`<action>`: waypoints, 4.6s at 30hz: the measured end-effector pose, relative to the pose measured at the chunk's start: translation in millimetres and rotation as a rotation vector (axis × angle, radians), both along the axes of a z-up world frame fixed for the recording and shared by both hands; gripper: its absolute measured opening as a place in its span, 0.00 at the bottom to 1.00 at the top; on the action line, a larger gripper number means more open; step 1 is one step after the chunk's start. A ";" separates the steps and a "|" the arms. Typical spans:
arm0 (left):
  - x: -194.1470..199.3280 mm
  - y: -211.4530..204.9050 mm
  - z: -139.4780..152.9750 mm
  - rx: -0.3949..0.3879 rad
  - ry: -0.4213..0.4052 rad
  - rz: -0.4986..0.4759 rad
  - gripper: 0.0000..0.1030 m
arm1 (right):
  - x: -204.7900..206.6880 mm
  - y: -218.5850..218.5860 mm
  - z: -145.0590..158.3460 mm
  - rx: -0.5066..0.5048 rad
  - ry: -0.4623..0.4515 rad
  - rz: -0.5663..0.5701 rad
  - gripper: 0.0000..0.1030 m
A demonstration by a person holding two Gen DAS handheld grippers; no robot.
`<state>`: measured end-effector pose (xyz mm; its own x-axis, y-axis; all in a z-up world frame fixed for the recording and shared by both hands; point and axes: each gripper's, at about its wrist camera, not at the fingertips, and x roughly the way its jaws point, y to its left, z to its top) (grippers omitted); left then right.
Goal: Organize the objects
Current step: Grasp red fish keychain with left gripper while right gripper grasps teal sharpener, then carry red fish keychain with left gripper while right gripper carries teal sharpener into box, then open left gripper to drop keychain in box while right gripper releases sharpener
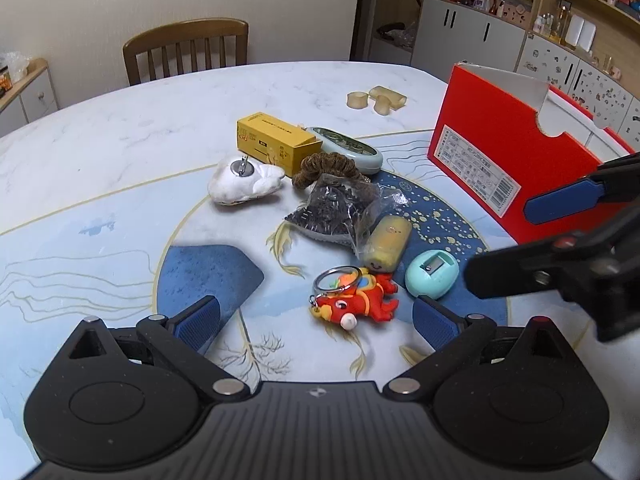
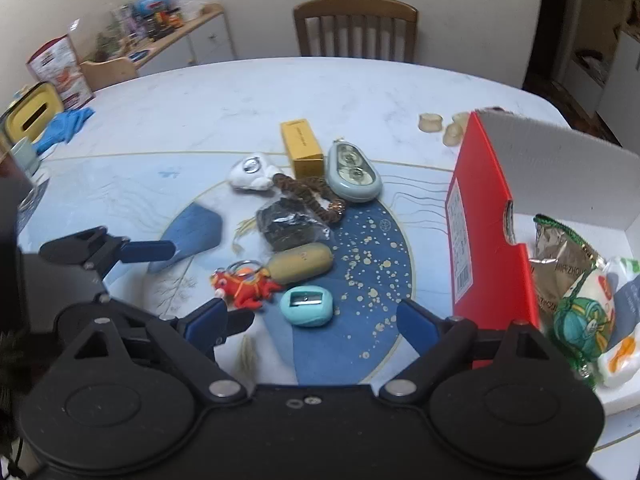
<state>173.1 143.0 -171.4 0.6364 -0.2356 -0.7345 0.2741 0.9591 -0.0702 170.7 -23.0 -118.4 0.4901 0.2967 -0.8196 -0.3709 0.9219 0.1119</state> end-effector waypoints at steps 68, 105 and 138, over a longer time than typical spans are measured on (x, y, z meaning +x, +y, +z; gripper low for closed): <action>-17.8 13.5 56.1 -0.169 0.005 0.026 0.47 | 4.9 -19.6 26.2 0.142 0.143 -0.087 0.32; 18.2 -190.3 156.6 -0.076 -0.114 -0.147 0.47 | 27.9 -260.1 66.1 0.173 -0.042 -0.258 0.33; 111.0 -330.0 51.8 0.044 0.133 -0.206 0.47 | 37.9 -303.7 25.1 0.136 0.023 -0.088 0.55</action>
<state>284.1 -187.0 -119.6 0.4754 -0.3163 -0.8209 0.4551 0.8870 -0.0782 208.6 -326.7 -93.3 0.5004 0.3625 -0.7863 -0.2852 0.9265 0.2456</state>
